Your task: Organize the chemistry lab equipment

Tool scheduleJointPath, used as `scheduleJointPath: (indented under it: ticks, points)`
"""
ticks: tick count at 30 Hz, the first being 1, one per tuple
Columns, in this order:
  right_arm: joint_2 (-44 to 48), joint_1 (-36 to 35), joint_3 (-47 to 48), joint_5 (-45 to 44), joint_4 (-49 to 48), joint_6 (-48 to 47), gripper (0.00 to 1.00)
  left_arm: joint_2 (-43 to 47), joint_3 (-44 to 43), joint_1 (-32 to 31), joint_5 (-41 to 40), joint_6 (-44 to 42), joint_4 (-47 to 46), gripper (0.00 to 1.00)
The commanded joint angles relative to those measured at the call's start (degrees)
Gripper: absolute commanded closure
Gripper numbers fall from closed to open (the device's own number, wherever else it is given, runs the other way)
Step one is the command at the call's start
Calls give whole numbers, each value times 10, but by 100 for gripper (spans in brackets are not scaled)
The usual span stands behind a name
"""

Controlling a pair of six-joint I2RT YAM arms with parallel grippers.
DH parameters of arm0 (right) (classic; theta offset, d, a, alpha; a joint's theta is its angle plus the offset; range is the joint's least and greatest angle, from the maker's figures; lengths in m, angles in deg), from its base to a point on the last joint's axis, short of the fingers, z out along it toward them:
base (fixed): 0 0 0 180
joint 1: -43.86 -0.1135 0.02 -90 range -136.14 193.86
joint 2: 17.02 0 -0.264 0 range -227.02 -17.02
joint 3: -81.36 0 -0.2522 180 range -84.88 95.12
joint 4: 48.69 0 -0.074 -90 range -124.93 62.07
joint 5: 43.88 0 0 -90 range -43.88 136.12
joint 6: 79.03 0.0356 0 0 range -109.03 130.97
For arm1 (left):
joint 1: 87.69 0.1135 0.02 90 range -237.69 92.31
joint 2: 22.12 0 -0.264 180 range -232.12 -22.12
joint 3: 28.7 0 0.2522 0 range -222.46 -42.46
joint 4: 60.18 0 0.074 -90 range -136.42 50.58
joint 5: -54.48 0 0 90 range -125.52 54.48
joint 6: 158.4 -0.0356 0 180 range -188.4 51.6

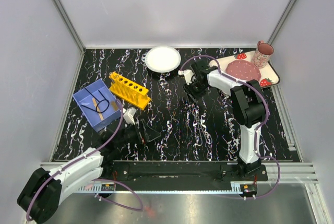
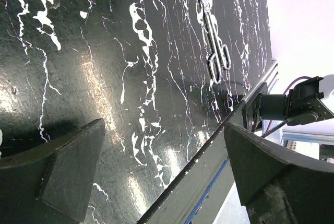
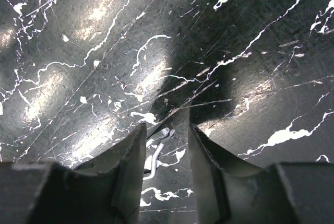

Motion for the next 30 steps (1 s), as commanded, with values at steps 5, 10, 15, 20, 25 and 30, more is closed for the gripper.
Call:
scheduleJointPath:
  ticks: [5,10,15,20,25,30]
  points:
    - [-2,-4,14,17,-3,18,69,22,-22,-2,-12,-5,-19,1]
    - [-11,-4,17,21,-2,26,71,35,-37,-3,-13,-6,-6,1]
    - [-16,-4,20,28,0,32,71,36,-60,-10,-15,-3,0,1]
    - [-20,-3,21,31,-1,33,77,13,-88,-23,-22,-6,-4,1]
    - [6,-2,19,46,-2,26,92,-33,-106,-37,-27,-6,-30,1]
    - [64,4,-10,95,-17,18,99,-111,-139,-49,-40,-10,-59,1]
